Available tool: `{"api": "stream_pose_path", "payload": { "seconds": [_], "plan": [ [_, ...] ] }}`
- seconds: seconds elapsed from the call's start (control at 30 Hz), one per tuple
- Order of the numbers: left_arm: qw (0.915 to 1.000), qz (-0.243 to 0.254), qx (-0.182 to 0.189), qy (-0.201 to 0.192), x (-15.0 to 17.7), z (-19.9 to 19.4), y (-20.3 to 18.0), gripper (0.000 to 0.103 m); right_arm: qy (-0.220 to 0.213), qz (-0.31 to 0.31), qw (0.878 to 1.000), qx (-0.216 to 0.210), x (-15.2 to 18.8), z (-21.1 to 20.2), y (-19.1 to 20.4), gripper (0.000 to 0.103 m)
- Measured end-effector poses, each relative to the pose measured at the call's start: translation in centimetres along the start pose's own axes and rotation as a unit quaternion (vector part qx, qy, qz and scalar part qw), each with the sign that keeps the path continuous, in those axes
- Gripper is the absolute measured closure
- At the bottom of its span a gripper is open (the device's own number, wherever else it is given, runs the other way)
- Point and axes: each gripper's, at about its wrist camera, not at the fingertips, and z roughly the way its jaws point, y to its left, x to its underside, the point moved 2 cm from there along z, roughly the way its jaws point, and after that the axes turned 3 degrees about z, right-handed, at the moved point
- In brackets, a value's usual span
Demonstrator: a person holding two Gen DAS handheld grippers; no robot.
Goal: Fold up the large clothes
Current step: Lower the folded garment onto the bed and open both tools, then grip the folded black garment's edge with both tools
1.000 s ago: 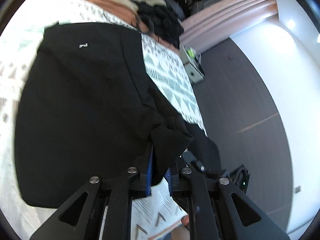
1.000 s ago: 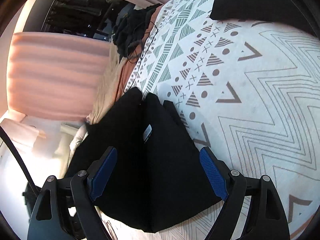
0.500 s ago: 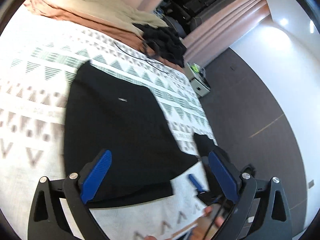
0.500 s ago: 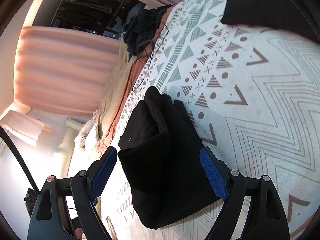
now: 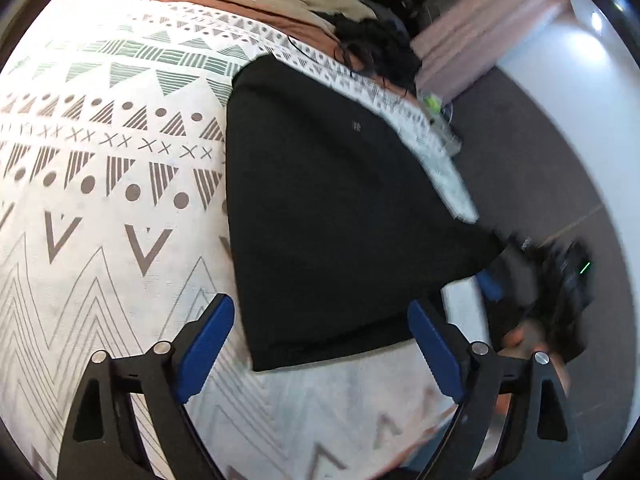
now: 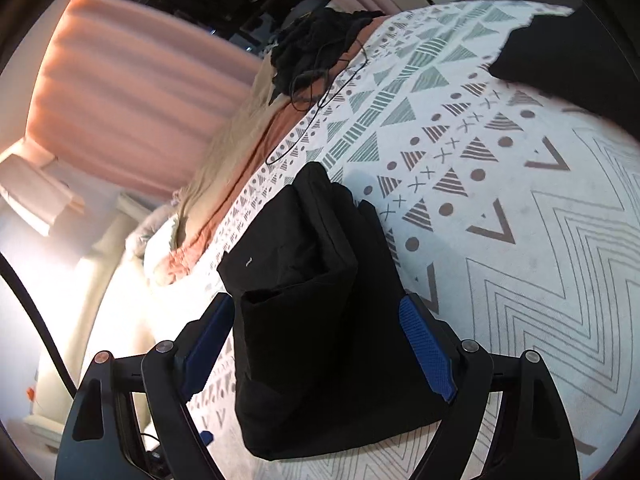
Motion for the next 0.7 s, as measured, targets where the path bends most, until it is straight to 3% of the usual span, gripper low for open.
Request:
{"api": "stream_pose_path", "payload": {
  "seconds": [0.07, 0.13, 0.17, 0.2, 0.23, 0.27, 0.3, 0.5, 0.7],
  "plan": [
    [0.9995, 0.021, -0.016, 0.017, 0.8, 1.0, -0.4, 0.017, 0.001, -0.015, 1.000, 0.008, 0.2, 0.4, 0.6, 0.019],
    [0.9993, 0.022, -0.009, 0.029, 1.6, 1.4, -0.4, 0.020, 0.007, -0.018, 1.000, 0.021, 0.2, 1.0, 0.7, 0.020],
    [0.9992, 0.023, -0.010, 0.032, 1.8, 1.7, -0.4, 0.020, 0.010, -0.013, 0.999, 0.027, 0.2, 1.3, 0.5, 0.031],
    [0.9990, 0.024, -0.016, 0.035, 2.0, 2.1, -0.3, 0.020, 0.013, -0.006, 1.000, 0.027, 0.3, 1.5, 0.4, 0.052],
    [0.9987, 0.024, -0.023, 0.038, 2.1, 2.5, -0.2, 0.020, 0.019, 0.010, 1.000, 0.021, 0.3, 1.8, -0.1, 0.063],
    [0.9985, 0.022, -0.028, 0.043, 2.3, 2.9, -0.1, 0.021, 0.020, 0.020, 0.999, 0.017, 0.3, 1.8, -0.3, 0.081],
    [0.9982, 0.021, -0.029, 0.049, 2.5, 3.2, -0.1, 0.026, 0.019, 0.031, 0.999, 0.012, 0.4, 1.8, -0.6, 0.088],
    [0.9966, 0.033, -0.052, 0.055, 3.1, 4.7, -0.1, 0.029, 0.012, 0.045, 0.999, -0.017, 1.0, 0.8, -0.8, 0.095],
    [0.9971, 0.006, -0.061, 0.045, 3.4, 5.0, 1.5, 0.047, 0.025, 0.100, 0.991, -0.084, 2.5, -0.7, -2.3, 0.095]
  ]
}}
